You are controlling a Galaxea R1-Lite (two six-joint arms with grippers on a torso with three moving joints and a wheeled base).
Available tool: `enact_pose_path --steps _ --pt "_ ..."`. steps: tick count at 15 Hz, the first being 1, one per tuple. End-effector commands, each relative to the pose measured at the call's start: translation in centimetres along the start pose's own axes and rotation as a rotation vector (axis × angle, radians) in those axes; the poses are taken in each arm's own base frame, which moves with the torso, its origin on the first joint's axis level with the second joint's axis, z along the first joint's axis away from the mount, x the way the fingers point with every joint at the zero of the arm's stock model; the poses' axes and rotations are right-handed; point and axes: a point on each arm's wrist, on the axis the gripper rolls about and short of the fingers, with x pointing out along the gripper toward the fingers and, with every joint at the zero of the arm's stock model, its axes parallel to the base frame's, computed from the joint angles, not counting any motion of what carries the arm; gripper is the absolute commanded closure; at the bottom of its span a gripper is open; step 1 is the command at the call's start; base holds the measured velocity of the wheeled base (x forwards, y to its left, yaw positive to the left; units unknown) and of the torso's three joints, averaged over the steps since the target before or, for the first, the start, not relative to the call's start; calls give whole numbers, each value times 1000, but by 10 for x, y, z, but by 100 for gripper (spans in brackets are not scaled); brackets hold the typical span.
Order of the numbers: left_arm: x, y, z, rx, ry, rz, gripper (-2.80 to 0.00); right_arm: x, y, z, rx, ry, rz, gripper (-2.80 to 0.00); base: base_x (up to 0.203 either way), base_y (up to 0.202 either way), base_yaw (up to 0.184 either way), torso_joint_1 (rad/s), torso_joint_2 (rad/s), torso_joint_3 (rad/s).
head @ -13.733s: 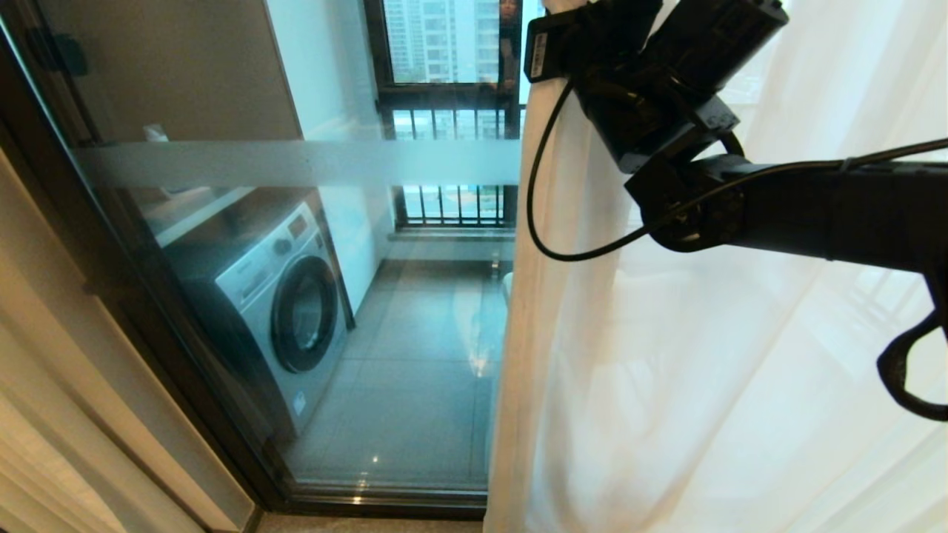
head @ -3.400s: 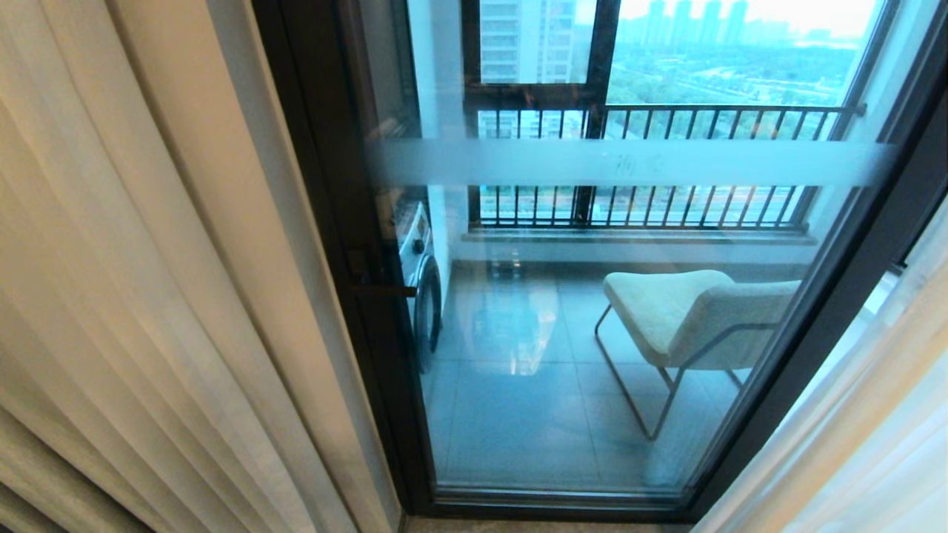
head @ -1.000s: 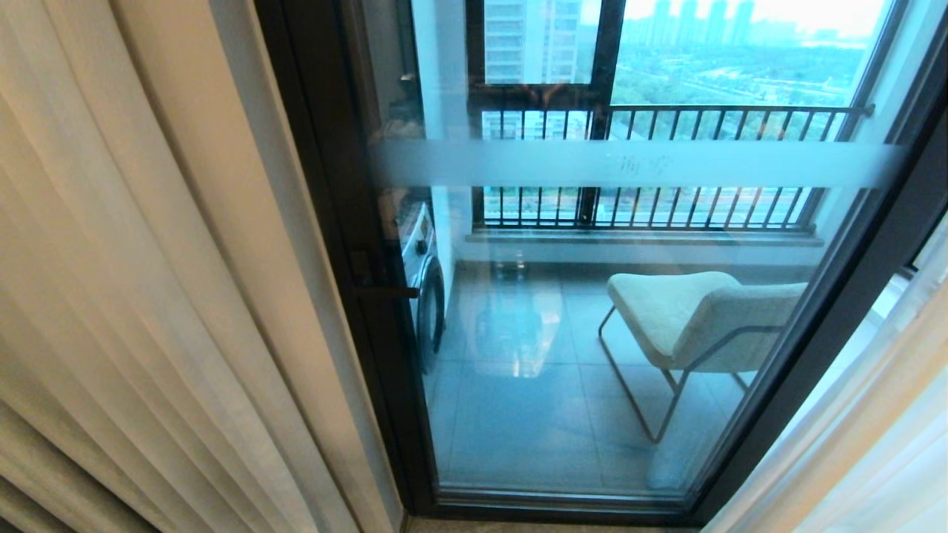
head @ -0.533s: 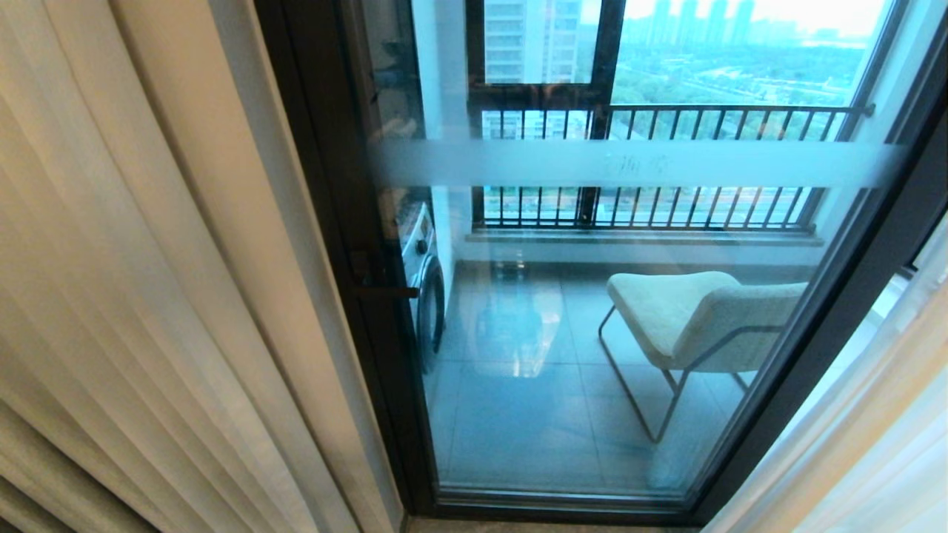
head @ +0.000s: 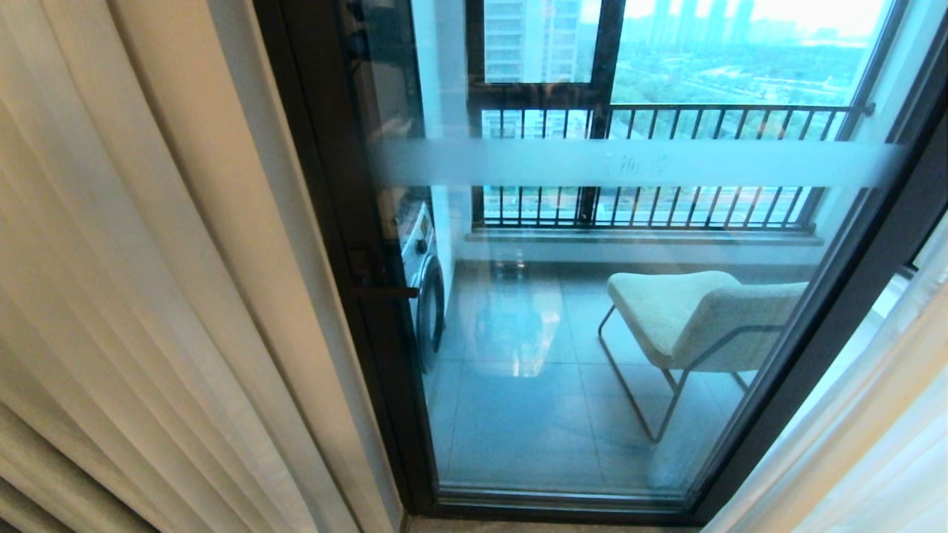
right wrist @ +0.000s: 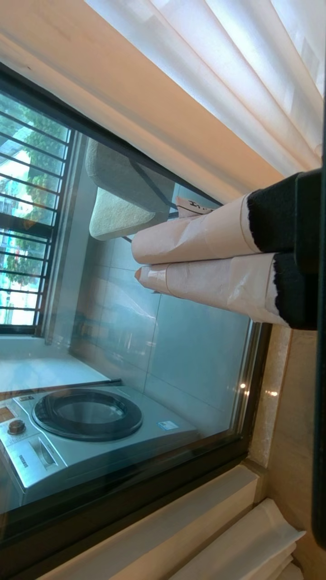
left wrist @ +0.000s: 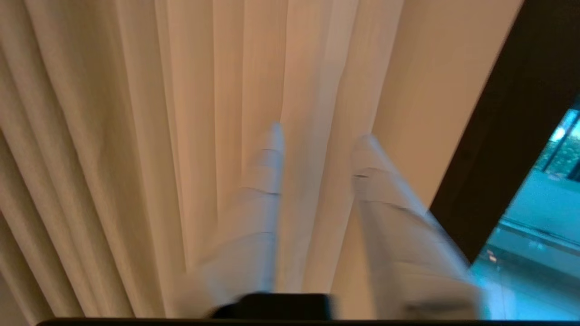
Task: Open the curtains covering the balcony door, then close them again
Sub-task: Close the inner curtains on both sides
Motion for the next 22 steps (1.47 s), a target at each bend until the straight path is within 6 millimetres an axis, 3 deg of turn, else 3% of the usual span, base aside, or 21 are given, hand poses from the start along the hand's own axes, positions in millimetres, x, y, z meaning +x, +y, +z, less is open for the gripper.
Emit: enact_pose_path --steps 1,9,14,22 --pt "23 -6 -9 16 45 12 -280 0 0 0 -1 2 1 0 0 0 0 0 0 0" --pt "50 2 2 33 43 105 -280 0 0 0 -1 2 1 0 0 0 0 0 0 0" --pt "56 -1 12 22 11 100 -280 0 0 0 -1 2 1 0 0 0 0 0 0 0" --pt "103 -9 7 -64 88 119 -280 0 0 0 -1 2 1 0 0 0 0 0 0 0"
